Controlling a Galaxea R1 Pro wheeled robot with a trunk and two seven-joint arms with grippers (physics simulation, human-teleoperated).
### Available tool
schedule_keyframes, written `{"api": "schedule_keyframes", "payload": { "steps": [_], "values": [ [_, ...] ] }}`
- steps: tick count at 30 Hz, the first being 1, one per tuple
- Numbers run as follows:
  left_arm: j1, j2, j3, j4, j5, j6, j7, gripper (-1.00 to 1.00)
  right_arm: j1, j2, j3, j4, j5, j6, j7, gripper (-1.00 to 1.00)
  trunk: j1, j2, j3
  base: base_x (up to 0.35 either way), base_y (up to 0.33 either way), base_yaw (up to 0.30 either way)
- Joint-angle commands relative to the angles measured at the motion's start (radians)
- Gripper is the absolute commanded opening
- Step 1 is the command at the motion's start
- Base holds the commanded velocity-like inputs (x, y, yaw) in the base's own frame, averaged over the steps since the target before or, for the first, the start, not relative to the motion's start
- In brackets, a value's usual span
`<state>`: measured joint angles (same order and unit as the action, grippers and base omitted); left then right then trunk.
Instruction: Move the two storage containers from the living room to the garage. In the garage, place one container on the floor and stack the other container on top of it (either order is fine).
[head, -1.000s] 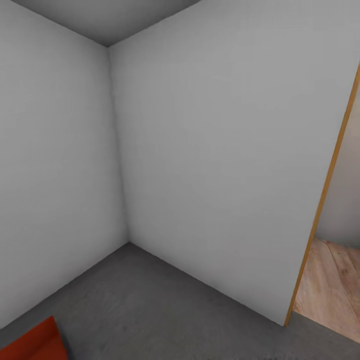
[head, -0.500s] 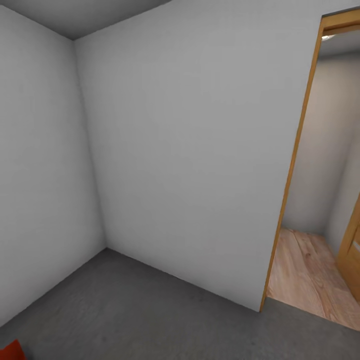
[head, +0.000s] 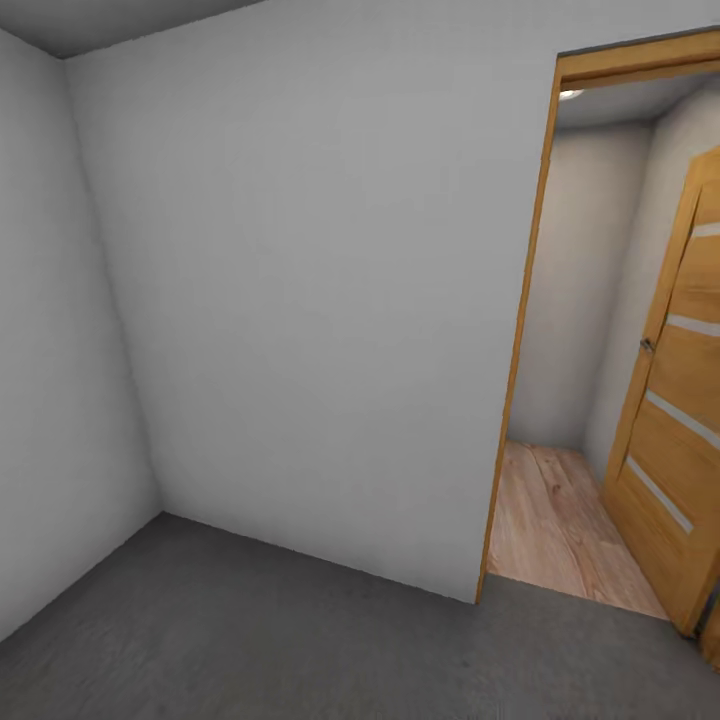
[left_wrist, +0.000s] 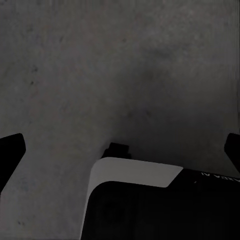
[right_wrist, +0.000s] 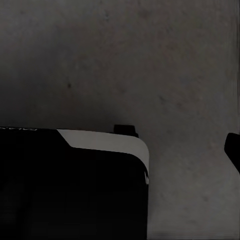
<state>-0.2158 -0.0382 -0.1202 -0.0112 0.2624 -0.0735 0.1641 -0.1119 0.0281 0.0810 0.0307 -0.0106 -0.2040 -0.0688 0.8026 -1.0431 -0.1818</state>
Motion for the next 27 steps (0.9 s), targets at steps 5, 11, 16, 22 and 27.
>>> {"api": "schedule_keyframes", "payload": {
  "steps": [5, 11, 16, 22, 27],
  "values": [
    [0.000, 0.000, -0.009, 0.000, 0.009, -0.003, 0.003, 1.00, -0.002, 0.000, 0.008, 0.003, -0.001, -0.005, -0.005, 1.00, 0.000, -0.001, -0.001, 0.000, 0.000, -0.300],
    [0.000, 0.000, -0.009, 0.000, 0.009, -0.003, 0.003, 1.00, -0.002, -0.001, 0.008, 0.003, 0.001, -0.004, -0.005, 1.00, 0.000, -0.001, -0.001, 0.000, 0.000, -0.300],
    [0.000, 0.000, -0.009, 0.000, 0.009, -0.003, 0.003, 1.00, -0.002, -0.002, 0.008, 0.003, 0.001, -0.003, -0.005, 1.00, 0.000, -0.001, -0.001, 0.000, 0.000, -0.300],
    [0.000, 0.000, -0.009, 0.000, 0.009, -0.003, 0.003, 1.00, -0.002, -0.002, 0.008, 0.003, 0.000, -0.003, -0.005, 1.00, 0.000, -0.001, -0.001, 0.000, 0.000, -0.300],
    [0.000, -0.006, -0.004, -0.002, 0.015, -0.003, 0.003, 1.00, -0.002, -0.002, 0.008, 0.003, 0.000, -0.003, -0.005, 1.00, 0.000, -0.001, -0.001, 0.000, 0.000, -0.300]
  ]
}}
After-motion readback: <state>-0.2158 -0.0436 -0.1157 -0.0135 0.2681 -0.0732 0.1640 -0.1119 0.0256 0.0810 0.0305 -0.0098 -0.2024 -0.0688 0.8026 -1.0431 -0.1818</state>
